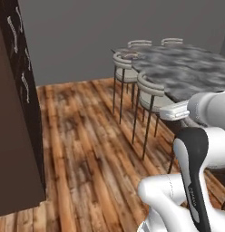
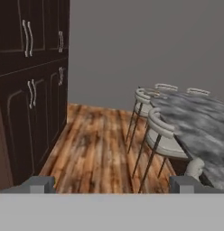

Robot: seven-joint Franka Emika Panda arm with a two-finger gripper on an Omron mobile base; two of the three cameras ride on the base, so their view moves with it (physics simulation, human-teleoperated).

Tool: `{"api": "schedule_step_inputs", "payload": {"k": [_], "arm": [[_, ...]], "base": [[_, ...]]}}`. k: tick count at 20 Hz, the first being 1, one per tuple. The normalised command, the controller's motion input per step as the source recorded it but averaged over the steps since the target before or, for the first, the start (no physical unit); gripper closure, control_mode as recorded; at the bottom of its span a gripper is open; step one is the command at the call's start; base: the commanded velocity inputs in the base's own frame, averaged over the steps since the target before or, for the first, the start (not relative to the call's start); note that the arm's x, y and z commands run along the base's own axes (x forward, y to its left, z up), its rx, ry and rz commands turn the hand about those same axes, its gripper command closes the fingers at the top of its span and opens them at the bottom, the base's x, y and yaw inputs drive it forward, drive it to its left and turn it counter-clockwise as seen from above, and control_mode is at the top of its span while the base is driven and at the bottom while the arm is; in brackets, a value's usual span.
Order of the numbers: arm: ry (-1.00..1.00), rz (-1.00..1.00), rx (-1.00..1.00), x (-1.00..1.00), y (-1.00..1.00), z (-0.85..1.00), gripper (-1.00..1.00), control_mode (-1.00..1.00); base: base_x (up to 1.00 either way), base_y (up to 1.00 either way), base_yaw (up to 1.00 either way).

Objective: Pick up the metallic utensils from the counter and place them in the open drawer. Make sure not to pick up any wooden utensils.

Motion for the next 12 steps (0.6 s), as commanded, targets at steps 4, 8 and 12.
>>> {"api": "schedule_step_inputs", "payload": {"k": [4,8,12], "arm": [[0.00,0.00,0.00,0.00,0.00,0.00,-1.00,1.00],[0.00,0.00,0.00,0.00,0.00,0.00,-1.00,1.00],[0.00,0.00,0.00,0.00,0.00,0.00,-1.00,1.00]], "base": [[1.00,0.00,0.00],[1.00,0.00,0.00],[1.00,0.00,0.00]]}}
